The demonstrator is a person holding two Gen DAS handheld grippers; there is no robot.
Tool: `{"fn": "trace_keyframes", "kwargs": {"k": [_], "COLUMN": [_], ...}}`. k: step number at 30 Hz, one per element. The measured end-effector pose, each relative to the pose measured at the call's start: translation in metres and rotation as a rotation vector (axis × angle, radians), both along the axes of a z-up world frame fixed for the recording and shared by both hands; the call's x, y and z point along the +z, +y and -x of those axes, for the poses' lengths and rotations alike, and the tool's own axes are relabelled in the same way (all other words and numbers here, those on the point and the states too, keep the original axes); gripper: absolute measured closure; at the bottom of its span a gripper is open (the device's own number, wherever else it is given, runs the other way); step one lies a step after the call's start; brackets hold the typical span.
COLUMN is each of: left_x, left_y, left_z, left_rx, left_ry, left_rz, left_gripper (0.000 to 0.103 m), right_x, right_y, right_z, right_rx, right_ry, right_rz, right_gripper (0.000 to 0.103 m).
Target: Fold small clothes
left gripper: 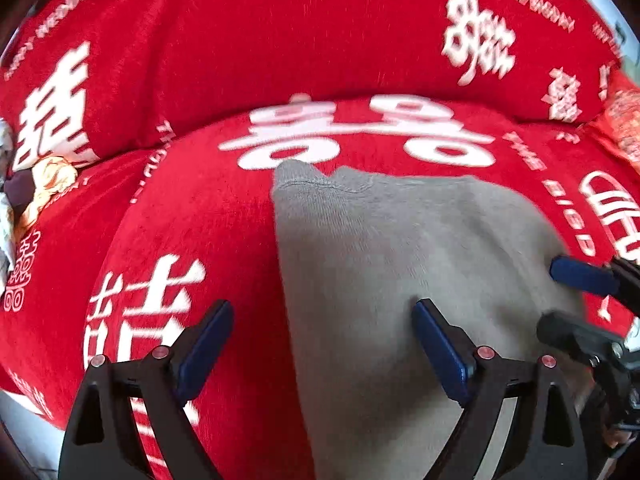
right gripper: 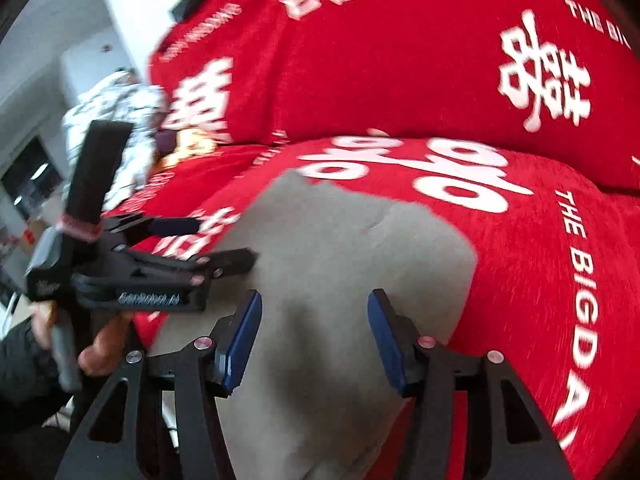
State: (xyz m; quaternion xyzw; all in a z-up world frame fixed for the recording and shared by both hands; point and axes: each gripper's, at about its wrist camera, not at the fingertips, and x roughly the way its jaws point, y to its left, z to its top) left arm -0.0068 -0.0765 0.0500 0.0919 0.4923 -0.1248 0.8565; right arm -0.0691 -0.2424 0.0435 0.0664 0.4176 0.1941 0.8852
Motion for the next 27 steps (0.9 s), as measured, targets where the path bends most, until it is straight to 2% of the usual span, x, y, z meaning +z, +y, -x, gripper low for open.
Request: {"fn": "trace_keyframes", "kwargs": {"k": [2, 4, 8, 10, 13, 16, 18, 19, 24, 27], "left_x": [-0.011, -0.017, -0.014, -0.006, 0.001, 0.006, 0.010, 0.012, 0.023, 0.031], "left_y": [-0.006, -0.007, -0.006, -0.005, -0.004, -0.001, 0.002, 0.003, 0.010, 0.011], "left_z": [-0.016, -0.024, -0.023, -0.010, 0.004, 0.018, 0.026, 0.030, 0.057, 0.075], "left_rx": [0.004, 0.011, 0.026, 0.029, 0.012, 0.012, 0.025, 0.035, 0.100, 0.119], "left_ry": [0.045, 0.063, 0.067, 0.040, 0.002, -0.021, -0.027, -0.033, -0.073, -0.123], "left_rz": [-0.010, -0.003, 0.005, -0.008, -0.034, -0.040, -0.024, -0.018, -0.002, 0.036], "left_gripper": [0.011, 0.011, 0.011, 0.011, 0.011, 0.011, 0.011, 0.011, 0.011, 0.011], "right_x": [-0.013, -0.019, -0.013, 0.002, 0.021, 0.010, -0.013, -0.018, -0.002, 0.013], "right_y": [-0.006, -0.009, -0.001, 0.004, 0.016, 0.025, 0.025, 0.022, 0.010, 0.014], "right_z": [-0.023, -0.035, -0.035, -0.015, 0.039, 0.077, 0.088, 0.094, 0.123, 0.130], "right_rx": [-0.020, -0.018, -0.031, -0.023, 0.093, 0.161, 0.146, 0.141, 0.080, 0.021], "right_ry": [0.054, 0.066, 0.067, 0.020, -0.085, -0.076, -0.012, -0.022, -0.067, -0.123], "right_rz": [-0.021, -0.043, 0.025, 0.048, 0.042, 0.080, 0.156, 0.170, 0.192, 0.263], "right_gripper": [0.044, 0.044, 0.044, 0.044, 0.044, 0.042, 0.042, 0.042, 0.041, 0.032]}}
